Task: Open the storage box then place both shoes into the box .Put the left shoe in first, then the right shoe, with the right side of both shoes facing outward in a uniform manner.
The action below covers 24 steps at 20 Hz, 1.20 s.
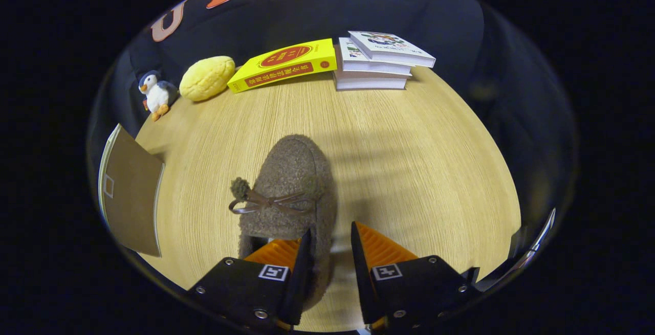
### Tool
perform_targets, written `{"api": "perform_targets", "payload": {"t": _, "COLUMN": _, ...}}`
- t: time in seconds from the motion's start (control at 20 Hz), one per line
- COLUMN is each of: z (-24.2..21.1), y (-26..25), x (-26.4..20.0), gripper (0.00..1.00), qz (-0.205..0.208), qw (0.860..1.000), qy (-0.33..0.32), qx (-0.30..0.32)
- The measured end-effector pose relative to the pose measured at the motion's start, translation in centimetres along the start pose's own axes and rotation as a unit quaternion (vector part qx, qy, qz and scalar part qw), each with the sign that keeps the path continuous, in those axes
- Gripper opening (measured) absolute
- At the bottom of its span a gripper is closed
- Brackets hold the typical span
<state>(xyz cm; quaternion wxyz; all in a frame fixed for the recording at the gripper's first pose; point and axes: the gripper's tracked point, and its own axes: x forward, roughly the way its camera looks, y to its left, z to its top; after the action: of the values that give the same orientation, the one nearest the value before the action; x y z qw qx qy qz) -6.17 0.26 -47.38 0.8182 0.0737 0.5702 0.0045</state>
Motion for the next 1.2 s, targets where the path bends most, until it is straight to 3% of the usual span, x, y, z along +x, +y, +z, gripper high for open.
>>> {"api": "perform_targets", "payload": {"t": 0.15, "z": 0.2, "y": -0.1, "x": 1.2, "gripper": 0.38, "qz": -0.013, "qw": 1.0, "qy": -0.018, "qx": -0.008}}
{"api": "perform_targets", "payload": {"t": 0.5, "z": 0.3, "y": 0.6, "x": 1.3, "gripper": 0.08, "qz": -0.008, "qw": 1.0, "qy": -0.029, "qx": -0.004}}
{"api": "perform_targets", "payload": {"t": 0.8, "z": 2.3, "y": 2.4, "x": -2.5, "gripper": 0.05, "qz": -0.001, "qw": 0.999, "qy": -0.041, "qx": 0.023}}
{"api": "perform_targets", "payload": {"t": 1.2, "z": 6.6, "y": 10.3, "x": -9.0, "gripper": 0.05, "qz": 0.016, "qw": 0.998, "qy": -0.058, "qx": 0.012}}
